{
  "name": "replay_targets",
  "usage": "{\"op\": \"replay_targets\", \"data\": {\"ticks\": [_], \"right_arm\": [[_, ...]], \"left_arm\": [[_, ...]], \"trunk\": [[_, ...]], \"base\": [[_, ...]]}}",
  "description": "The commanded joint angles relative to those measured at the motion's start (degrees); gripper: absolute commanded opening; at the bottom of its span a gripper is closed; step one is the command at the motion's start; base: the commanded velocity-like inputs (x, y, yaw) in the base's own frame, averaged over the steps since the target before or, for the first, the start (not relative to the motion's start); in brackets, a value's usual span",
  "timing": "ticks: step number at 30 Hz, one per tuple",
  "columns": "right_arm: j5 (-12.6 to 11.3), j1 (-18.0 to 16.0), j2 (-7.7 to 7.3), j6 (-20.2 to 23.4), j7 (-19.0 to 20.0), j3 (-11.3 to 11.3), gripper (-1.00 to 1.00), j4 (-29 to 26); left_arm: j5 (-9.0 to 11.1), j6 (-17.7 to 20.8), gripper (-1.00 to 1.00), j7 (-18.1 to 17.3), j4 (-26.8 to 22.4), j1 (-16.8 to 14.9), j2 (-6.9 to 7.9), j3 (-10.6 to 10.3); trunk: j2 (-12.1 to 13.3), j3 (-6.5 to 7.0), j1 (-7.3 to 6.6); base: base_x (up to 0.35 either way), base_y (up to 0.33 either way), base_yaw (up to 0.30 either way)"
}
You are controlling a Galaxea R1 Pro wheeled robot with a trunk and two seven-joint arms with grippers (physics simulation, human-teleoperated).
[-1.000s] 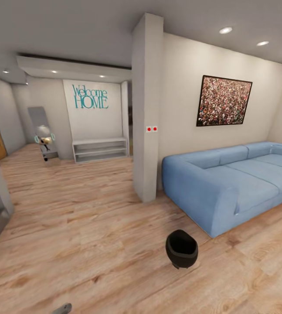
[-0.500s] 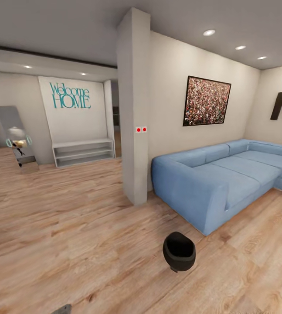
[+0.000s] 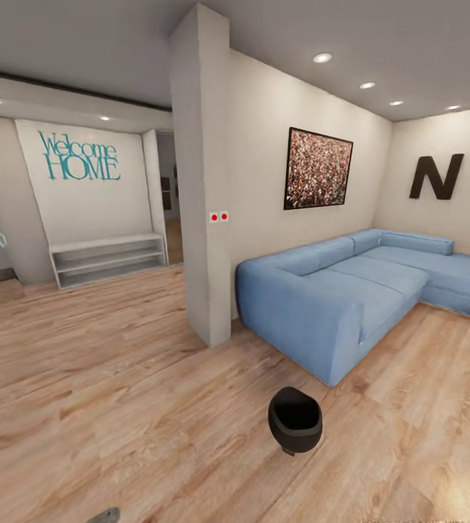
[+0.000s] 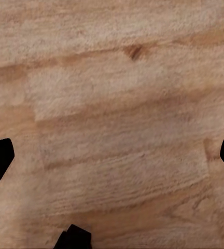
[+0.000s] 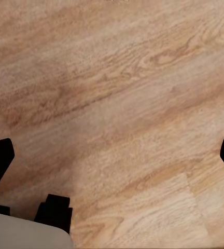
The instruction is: Place each of the two pumpkins and all three candles from the living room inside a cabinet in the living room (use any cabinet), then make sure every cabinet is closed, and position the cauldron so it is next to a table in the living room.
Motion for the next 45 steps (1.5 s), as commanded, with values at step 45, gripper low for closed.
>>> {"op": "replay_targets", "data": {"ticks": [45], "right_arm": [[-0.6, -0.1, 0.01, 0.1, 0.3, 0.5, 1.00, 0.1]], "left_arm": [[0.4, -0.1, 1.00, 0.1, 0.1, 0.0, -0.09, -0.5]], "trunk": [[0.0, -0.06, 0.01]], "base": [[0.129, 0.315, -0.258]]}}
